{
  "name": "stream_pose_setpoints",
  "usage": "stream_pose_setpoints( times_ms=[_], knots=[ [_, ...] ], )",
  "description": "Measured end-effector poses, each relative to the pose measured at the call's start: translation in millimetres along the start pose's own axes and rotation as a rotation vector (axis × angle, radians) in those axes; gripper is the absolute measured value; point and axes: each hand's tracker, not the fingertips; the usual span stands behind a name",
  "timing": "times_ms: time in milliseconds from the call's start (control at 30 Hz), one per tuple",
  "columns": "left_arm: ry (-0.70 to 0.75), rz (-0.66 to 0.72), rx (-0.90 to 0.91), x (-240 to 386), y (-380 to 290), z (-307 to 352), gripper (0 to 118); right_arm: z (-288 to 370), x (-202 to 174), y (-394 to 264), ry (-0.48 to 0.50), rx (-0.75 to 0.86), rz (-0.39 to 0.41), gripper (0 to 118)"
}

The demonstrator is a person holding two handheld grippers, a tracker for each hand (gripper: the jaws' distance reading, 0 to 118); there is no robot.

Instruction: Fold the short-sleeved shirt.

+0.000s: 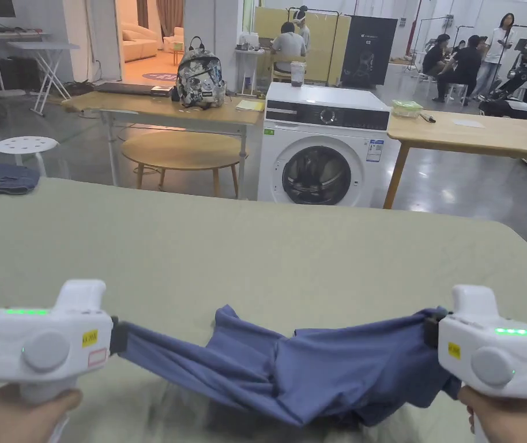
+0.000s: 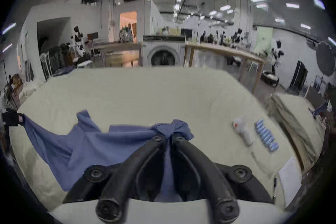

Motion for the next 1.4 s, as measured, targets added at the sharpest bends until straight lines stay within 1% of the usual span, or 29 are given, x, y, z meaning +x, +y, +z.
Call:
stream_pose_setpoints(
  times_ms=[33,100,133,233,300,400,533,600,800,1100,1267,1400],
  knots=[
    [0.009,-0.004,0.017,-3.2,9.1,6.0,0,13.5,-1.6,10.9,-0.007,0.028,0.015,4],
    [0.029,-0.014,0.061,-10.6,31.4,22.4,0,27.6,-1.7,30.7,0.011,0.094,0.036,4],
    [0.042,-0.015,0.075,-13.9,40.7,29.0,0,31.8,-2.6,39.2,-0.006,0.104,0.041,4],
    [0.082,-0.011,0.130,-26.8,73.8,49.7,0,29.3,1.4,62.2,-0.013,0.148,0.027,4],
    [0.112,-0.015,0.164,-32.7,97.5,63.9,0,41.6,-1.0,92.1,-0.021,0.176,0.017,4],
    [0.120,-0.027,0.212,-38.7,132.9,80.0,0,51.4,-6.0,127.4,-0.012,0.217,0.005,4],
    [0.172,-0.065,0.267,-36.3,179.3,98.8,0,54.3,-17.2,172.4,-0.036,0.290,0.038,4],
    [0.170,-0.061,0.281,-35.3,198.6,107.0,0,60.5,-22.4,193.7,-0.043,0.304,0.034,4],
    [0.199,-0.051,0.323,-38.3,247.2,108.1,0,51.8,-32.1,246.6,-0.074,0.356,0.010,4],
    [0.221,-0.010,0.354,-42.8,303.4,91.6,0,29.3,-40.1,314.3,-0.101,0.394,0.005,4],
    [0.227,0.014,0.385,-42.1,324.7,88.1,0,29.7,-49.2,342.2,-0.138,0.459,0.037,4],
    [0.233,-0.004,0.384,-41.3,327.5,83.8,0,31.7,-51.5,351.7,-0.149,0.488,0.046,4]
  ],
)
